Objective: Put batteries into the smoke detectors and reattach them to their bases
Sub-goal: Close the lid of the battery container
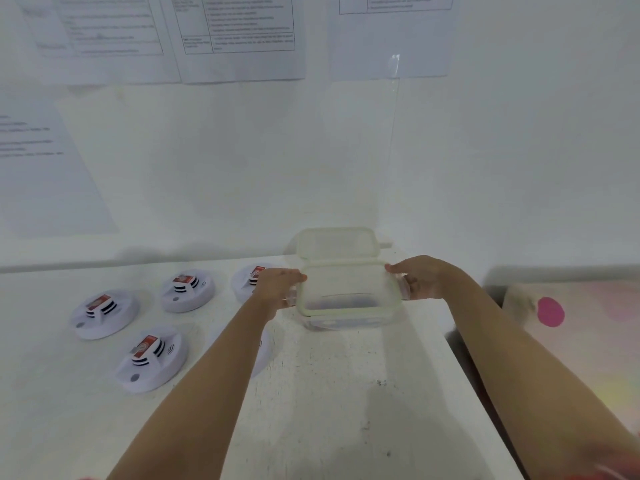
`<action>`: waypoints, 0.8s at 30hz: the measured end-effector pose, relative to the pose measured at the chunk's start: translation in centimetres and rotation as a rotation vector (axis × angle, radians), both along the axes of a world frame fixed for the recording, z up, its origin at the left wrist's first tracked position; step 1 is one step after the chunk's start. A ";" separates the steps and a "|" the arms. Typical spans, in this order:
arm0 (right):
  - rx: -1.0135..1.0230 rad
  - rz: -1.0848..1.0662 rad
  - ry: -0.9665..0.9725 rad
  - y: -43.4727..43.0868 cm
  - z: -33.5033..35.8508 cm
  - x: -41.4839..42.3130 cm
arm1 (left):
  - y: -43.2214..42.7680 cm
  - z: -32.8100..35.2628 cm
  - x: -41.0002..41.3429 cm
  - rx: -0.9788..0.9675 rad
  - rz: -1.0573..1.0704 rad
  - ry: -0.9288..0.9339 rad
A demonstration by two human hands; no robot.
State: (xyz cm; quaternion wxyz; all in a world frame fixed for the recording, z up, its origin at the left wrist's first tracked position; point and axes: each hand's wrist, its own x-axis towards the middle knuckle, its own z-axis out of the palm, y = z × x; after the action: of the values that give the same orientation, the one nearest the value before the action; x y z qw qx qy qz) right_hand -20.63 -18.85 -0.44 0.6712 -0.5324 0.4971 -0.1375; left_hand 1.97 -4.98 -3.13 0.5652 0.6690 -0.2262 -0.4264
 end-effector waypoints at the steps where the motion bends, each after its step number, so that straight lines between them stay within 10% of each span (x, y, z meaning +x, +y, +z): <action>1: 0.000 0.008 0.016 0.0 -0.1 0.0 | -0.1 -0.2 0.0 0.003 -0.002 0.004; 24: -0.293 0.025 0.088 0.1 -0.8 1.9 | -0.5 -0.1 -0.6 0.013 0.027 -0.157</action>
State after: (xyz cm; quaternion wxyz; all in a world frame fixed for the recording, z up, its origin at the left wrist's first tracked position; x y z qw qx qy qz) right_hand -18.71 -18.74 -1.20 0.5656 -0.6364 0.4939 -0.1766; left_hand 1.41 -5.50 -3.20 0.5471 0.7071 -0.2580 -0.3663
